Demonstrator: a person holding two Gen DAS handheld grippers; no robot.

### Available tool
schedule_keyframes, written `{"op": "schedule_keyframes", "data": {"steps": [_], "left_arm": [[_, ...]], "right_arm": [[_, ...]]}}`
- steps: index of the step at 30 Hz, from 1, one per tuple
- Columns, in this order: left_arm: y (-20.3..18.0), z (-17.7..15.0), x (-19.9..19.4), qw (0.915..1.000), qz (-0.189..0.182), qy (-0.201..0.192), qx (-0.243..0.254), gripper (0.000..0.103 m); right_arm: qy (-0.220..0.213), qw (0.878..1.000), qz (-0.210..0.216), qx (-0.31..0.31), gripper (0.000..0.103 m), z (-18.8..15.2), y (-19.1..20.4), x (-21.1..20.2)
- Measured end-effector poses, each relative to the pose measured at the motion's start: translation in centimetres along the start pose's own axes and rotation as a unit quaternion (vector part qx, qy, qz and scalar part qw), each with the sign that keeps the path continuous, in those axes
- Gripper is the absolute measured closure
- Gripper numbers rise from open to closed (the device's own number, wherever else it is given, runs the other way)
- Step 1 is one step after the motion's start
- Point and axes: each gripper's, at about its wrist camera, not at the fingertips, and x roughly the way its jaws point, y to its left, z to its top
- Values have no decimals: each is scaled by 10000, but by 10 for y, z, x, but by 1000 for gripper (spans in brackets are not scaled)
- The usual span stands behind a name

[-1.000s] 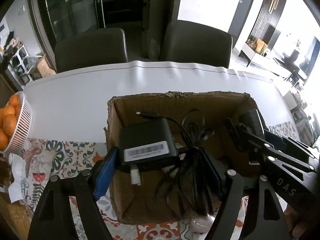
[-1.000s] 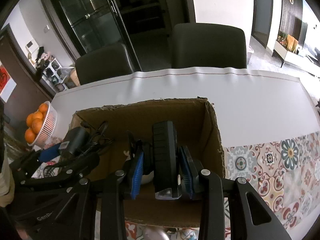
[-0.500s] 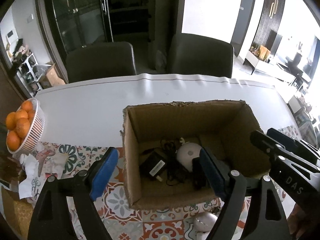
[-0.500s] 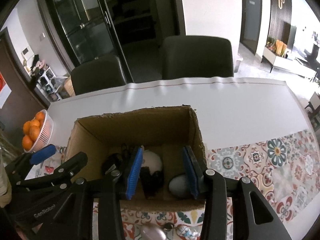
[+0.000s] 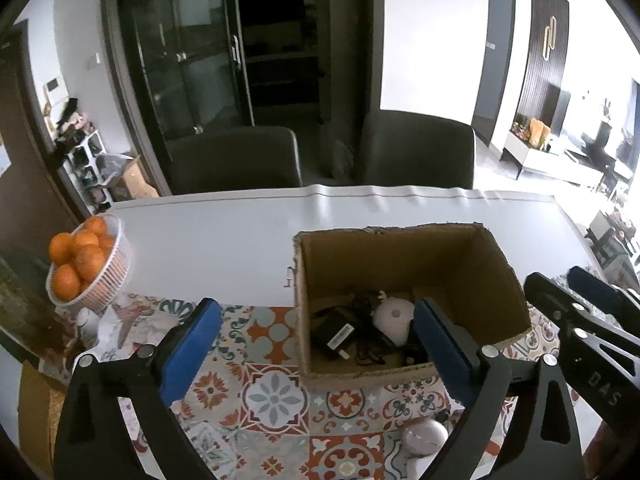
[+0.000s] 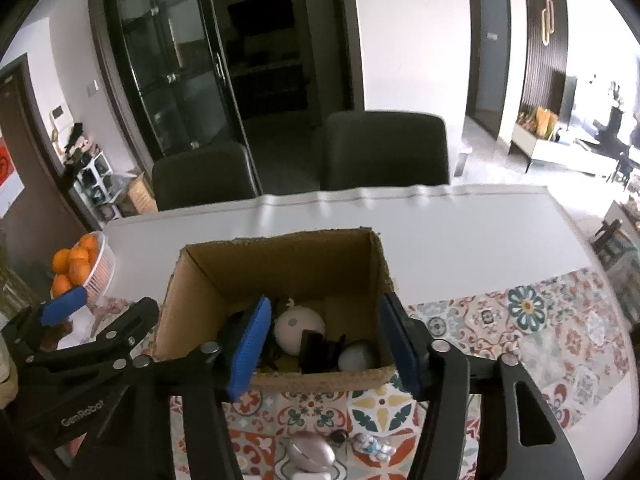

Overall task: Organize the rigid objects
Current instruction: 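Withdraw both open grippers from the box toward the remaining white objects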

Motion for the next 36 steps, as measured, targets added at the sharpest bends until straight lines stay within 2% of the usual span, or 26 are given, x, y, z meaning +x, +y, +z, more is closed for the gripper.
{"op": "schedule_keyframes", "data": {"steps": [5,11,19,36], "left_arm": [[7,-9,-17,9998,94,-137,-99,2],[13,-26,-41,9989,243,-368,-133,0],[16,-51,-57,9982,378,-453,-122,0],[18,-111,-48,9991,343,100,-244,0]], "right_arm": [[-196,9998,-102,-4,31,-8,5,-19],[-290,9995,-111,59,31,-22,8,-34],[-347,9993,-104,100,30,-47,7,-48],[-127,9999,-11,-18,30,-99,6,-44]]}}
